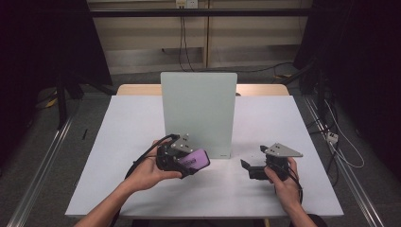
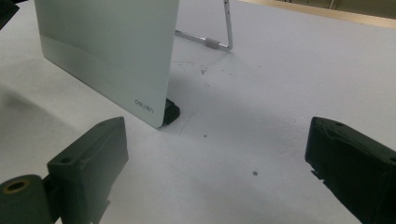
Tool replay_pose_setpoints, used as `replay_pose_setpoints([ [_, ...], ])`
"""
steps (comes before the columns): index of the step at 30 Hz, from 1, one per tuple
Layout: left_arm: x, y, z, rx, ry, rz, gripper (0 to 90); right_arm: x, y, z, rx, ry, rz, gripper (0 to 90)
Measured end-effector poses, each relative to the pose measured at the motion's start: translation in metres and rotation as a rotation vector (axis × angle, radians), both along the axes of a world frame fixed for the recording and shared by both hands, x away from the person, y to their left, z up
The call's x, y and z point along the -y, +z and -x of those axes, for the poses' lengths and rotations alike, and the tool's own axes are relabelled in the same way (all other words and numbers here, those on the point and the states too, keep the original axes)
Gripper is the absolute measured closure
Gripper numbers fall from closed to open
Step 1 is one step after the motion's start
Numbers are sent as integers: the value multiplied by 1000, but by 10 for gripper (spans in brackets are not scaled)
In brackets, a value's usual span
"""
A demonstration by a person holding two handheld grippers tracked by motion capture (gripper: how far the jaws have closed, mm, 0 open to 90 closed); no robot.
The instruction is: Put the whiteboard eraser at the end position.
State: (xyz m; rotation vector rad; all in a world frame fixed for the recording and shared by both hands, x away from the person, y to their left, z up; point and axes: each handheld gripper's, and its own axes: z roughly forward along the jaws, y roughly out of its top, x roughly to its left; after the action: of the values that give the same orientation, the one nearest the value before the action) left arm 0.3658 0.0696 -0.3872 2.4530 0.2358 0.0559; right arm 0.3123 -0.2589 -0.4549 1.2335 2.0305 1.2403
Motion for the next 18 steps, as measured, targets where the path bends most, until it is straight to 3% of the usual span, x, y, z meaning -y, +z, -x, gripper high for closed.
replay_pose_setpoints([
  [7,10,-8,3,-43,-21,-50,409,0,0,0,-3,-1,1,57],
  [9,12,-10,4,-59,-36,-41,409,0,0,0,-2,1,1,57],
  [18,26,-25,11,-115,-74,-80,408,0,0,0,-2,-1,1,57],
])
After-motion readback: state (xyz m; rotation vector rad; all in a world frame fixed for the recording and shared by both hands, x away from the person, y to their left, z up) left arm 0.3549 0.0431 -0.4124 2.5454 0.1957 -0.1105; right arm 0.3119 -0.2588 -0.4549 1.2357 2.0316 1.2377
